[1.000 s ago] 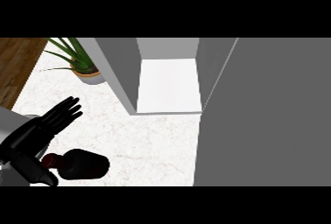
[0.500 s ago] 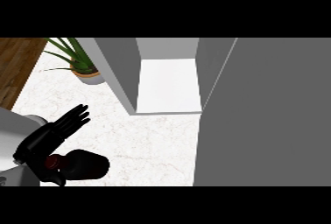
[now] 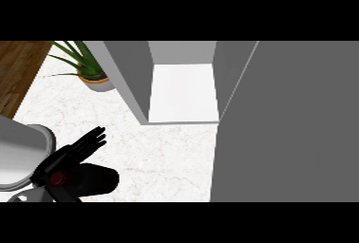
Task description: Pick up the wine, place it into the cabinet and close the cabinet
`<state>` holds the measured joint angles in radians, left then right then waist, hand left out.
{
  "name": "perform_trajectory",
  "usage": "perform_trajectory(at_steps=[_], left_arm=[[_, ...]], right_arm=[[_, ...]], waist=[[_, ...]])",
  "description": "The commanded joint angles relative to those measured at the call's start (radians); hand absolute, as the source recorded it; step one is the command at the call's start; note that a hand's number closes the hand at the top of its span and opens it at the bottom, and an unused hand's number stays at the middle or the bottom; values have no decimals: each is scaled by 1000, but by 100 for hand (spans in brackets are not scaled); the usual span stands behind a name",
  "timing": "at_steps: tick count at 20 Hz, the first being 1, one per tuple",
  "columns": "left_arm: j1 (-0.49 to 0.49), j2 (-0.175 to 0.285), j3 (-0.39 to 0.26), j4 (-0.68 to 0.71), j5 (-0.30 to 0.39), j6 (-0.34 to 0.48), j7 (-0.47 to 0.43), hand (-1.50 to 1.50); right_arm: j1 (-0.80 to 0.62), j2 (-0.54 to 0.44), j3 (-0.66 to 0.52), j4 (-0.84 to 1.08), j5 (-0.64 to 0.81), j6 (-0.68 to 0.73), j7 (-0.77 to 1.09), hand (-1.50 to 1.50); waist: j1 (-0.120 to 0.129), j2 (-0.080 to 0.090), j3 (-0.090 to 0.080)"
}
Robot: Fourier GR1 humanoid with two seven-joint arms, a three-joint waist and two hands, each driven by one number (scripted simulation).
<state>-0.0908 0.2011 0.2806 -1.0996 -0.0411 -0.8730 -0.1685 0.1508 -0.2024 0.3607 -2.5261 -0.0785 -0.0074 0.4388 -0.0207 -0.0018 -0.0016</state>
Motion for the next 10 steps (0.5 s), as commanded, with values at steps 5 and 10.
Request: perform_trajectory(at_steps=[5, 10], left_arm=[[-39, -4, -2, 181, -26, 14, -114, -150], [-53, -4, 11, 261, -10, 17, -136, -150]], right_arm=[[59, -16, -37, -194, -87, 17, 35, -150], [41, -28, -55, -234, -102, 12, 83, -150]], waist=[[3, 1, 1], [-1, 2, 0]])
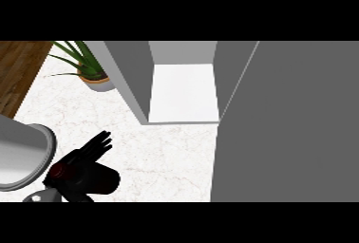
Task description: Pick up the wine, place it into the cabinet and close the cabinet
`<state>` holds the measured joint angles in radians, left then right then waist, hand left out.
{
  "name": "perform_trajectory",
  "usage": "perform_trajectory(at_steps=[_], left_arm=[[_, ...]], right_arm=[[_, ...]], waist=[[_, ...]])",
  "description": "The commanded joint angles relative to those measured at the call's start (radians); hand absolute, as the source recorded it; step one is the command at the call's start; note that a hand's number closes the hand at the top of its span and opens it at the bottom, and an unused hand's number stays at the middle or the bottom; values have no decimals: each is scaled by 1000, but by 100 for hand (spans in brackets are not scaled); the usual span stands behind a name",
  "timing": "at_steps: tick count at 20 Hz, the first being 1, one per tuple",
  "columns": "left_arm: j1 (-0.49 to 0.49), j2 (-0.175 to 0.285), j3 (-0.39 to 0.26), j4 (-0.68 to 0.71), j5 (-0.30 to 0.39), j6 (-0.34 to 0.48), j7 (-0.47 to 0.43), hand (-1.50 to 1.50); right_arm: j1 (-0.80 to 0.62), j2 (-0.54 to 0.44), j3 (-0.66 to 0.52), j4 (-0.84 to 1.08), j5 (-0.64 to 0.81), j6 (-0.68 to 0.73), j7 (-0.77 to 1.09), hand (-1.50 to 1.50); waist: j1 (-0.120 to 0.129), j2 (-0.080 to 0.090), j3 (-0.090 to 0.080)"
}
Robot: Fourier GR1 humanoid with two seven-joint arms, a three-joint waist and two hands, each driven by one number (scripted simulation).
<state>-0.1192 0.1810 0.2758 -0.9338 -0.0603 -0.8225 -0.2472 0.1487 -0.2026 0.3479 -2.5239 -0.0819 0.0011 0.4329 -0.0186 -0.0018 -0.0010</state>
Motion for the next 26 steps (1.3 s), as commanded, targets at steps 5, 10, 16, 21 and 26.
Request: perform_trajectory(at_steps=[5, 10, 16, 21, 26], left_arm=[[-42, -39, 40, 153, 65, -1, -32, -150], [-90, -40, 54, 177, 129, -33, 24, -150], [-59, -79, 17, 99, 152, -34, 75, -150], [-47, -81, 14, 125, 144, -32, 7, 150], [-19, -143, -51, 24, 88, 52, -3, 150]], right_arm=[[63, -32, -60, -203, -112, 17, 59, -150], [11, -7, -63, -218, -112, -16, 118, -150], [92, -18, -34, -233, -96, 19, 90, -150], [61, -20, -75, -235, -120, 27, 94, -150], [2, -16, -94, -227, -134, 8, 158, -150]], waist=[[-1, 2, 0], [5, 1, 0], [6, -3, 2], [6, -1, 1], [12, -1, 1]])
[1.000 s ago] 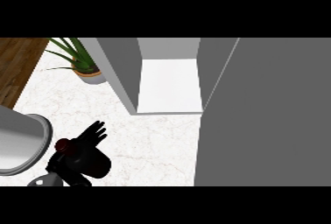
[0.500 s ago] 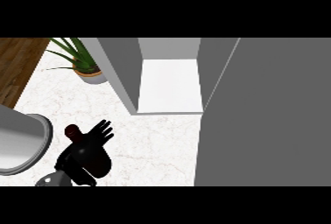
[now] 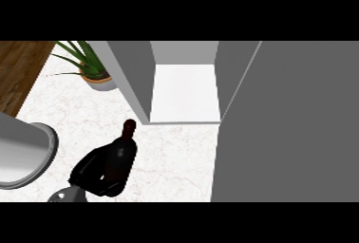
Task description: Pick up the wine, place it into the cabinet and close the cabinet
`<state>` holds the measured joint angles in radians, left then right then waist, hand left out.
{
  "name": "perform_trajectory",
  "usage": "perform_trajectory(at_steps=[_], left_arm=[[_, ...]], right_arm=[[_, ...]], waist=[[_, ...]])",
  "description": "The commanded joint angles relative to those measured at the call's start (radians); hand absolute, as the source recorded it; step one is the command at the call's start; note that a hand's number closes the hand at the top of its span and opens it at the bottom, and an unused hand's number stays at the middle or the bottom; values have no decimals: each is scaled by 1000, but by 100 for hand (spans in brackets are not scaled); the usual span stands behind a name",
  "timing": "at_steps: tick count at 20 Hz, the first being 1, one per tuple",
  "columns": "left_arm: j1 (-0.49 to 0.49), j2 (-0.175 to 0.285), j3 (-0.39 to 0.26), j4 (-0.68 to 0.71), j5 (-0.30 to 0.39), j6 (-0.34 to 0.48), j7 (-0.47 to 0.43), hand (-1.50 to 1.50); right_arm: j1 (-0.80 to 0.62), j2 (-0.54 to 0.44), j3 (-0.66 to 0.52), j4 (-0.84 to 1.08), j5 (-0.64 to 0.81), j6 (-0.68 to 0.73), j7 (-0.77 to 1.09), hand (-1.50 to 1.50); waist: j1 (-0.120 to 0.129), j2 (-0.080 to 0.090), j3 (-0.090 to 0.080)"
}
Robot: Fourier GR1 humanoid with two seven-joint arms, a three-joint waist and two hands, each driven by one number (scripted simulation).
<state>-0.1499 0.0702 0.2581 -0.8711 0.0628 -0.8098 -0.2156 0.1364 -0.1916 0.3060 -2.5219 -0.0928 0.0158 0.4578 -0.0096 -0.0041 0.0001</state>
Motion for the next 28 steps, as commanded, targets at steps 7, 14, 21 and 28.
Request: perform_trajectory(at_steps=[7, 14, 21, 28], left_arm=[[76, -61, 70, -141, 10, 211, -167, 150], [172, -69, 113, -204, 105, 397, -423, 150], [216, -70, -150, -426, 243, 549, -331, 150], [206, -70, -396, -648, 272, 815, -181, 150]], right_arm=[[41, 4, 18, -174, -44, -10, 50, -150], [55, -11, -10, -196, -68, -4, 53, -150], [78, -10, -5, -158, -77, 22, 17, -150], [29, 8, -9, -156, -73, 1, 56, -150]], waist=[[7, -7, 0], [3, -5, 0], [6, -1, 1], [3, -1, 1]])
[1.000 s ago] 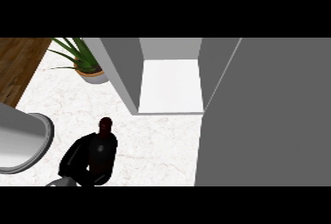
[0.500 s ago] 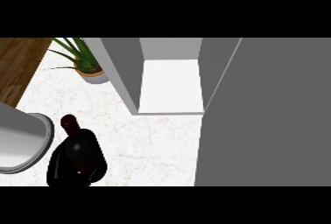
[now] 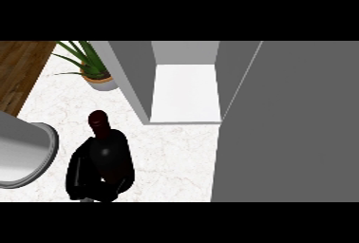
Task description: Pick up the wine, place it into the cabinet and close the cabinet
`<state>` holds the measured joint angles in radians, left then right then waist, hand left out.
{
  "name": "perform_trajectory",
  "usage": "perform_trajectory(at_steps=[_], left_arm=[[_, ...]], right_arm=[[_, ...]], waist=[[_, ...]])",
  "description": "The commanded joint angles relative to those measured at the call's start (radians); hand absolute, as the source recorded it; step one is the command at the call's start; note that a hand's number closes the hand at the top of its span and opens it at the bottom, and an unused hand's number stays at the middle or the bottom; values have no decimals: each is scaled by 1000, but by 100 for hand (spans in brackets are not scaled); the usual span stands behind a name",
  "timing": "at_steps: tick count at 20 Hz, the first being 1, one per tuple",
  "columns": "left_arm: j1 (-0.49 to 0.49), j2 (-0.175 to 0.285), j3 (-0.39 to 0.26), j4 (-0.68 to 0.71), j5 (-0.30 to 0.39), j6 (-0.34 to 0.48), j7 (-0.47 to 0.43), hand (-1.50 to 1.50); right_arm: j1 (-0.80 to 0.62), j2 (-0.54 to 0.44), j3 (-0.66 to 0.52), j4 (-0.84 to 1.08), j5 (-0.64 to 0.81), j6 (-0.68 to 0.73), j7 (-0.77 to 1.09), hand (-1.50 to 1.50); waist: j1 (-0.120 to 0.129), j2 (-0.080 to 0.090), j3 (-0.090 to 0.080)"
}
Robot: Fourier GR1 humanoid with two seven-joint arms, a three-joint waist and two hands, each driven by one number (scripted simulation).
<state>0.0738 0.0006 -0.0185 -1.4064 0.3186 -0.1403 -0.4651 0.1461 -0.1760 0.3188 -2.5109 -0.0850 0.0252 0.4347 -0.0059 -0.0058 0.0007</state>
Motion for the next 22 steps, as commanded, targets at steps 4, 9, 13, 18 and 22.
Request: perform_trajectory(at_steps=[4, 9, 13, 18, 22], left_arm=[[-34, -1, -203, -259, -26, 300, 188, 150], [-156, -1, -303, -260, -4, 449, 284, 150], [-298, -1, -333, -266, 20, 610, 408, 150], [-405, -1, -366, -164, 7, 700, 429, 150], [-449, -1, -362, -16, 51, 717, 322, 150]], right_arm=[[9, -14, -13, -218, -79, -20, 132, -150], [112, -22, 1, -216, -79, 21, 51, -150], [42, -26, -64, -185, -116, 14, 96, -150], [20, -15, -73, -172, -126, 23, 100, -150], [57, -22, -79, -211, -137, 43, 100, -150]], waist=[[-3, -1, 0], [-18, 1, 0], [-15, 4, 0], [-10, 5, 0], [-17, 7, -1]])
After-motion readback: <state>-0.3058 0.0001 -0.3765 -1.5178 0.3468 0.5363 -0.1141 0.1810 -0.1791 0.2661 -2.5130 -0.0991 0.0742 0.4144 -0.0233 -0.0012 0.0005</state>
